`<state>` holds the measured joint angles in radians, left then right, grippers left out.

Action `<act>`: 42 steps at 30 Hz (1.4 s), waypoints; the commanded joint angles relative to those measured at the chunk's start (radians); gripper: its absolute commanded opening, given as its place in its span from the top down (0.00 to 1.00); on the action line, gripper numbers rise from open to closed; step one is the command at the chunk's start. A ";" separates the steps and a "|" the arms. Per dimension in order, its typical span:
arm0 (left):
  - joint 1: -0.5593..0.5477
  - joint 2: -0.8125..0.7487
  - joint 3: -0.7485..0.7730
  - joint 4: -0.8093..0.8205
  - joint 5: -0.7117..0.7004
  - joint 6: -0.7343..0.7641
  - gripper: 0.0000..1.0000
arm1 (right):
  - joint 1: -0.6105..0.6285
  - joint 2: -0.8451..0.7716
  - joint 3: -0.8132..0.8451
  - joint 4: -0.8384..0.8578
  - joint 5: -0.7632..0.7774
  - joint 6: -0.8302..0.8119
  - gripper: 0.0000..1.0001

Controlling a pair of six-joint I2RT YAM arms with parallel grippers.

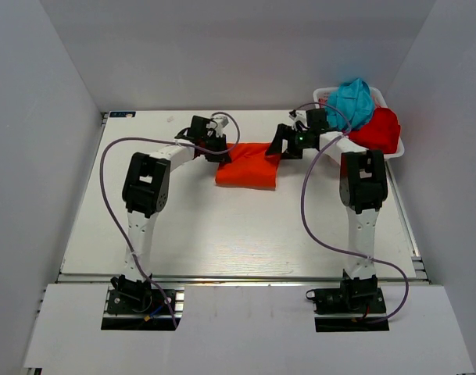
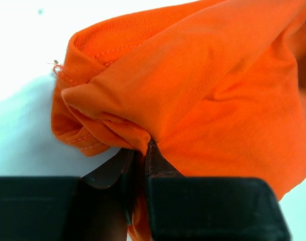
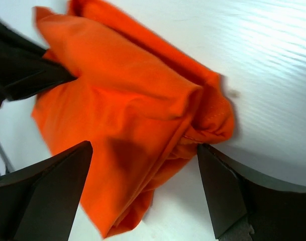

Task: Fold and stack the t-shirts
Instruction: Put the neatly folded tshirt into the corner of the board with the left arm

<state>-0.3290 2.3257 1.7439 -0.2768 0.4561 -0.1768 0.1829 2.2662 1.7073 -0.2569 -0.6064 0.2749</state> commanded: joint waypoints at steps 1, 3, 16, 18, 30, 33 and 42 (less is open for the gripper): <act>0.010 -0.121 -0.067 -0.021 -0.074 0.000 1.00 | 0.021 -0.134 0.031 0.027 -0.156 -0.088 0.10; 0.019 -0.143 -0.067 -0.073 -0.170 0.013 1.00 | 0.021 -0.192 -0.014 0.068 -0.235 -0.073 0.10; 0.194 -0.209 -0.003 -0.240 -0.683 0.166 1.00 | 0.013 -0.491 -0.261 0.105 -0.089 -0.085 0.10; 0.229 -0.209 0.020 -0.228 -0.703 0.259 1.00 | 0.013 -0.493 -0.258 0.090 -0.067 -0.086 0.10; 0.389 -0.072 0.241 -0.025 -0.938 0.533 1.00 | 0.012 -0.438 -0.199 0.025 -0.039 -0.092 0.10; 0.416 0.027 0.371 -0.007 -0.964 0.588 1.00 | 0.015 -0.428 -0.195 0.004 -0.013 -0.095 0.10; 0.478 0.165 0.526 0.097 -0.898 0.648 1.00 | 0.013 -0.428 -0.181 -0.021 0.043 -0.102 0.10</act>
<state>0.1337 2.4935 2.2066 -0.2382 -0.4530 0.4404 0.2024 1.8381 1.4727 -0.2687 -0.5854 0.1902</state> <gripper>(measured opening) 0.210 0.904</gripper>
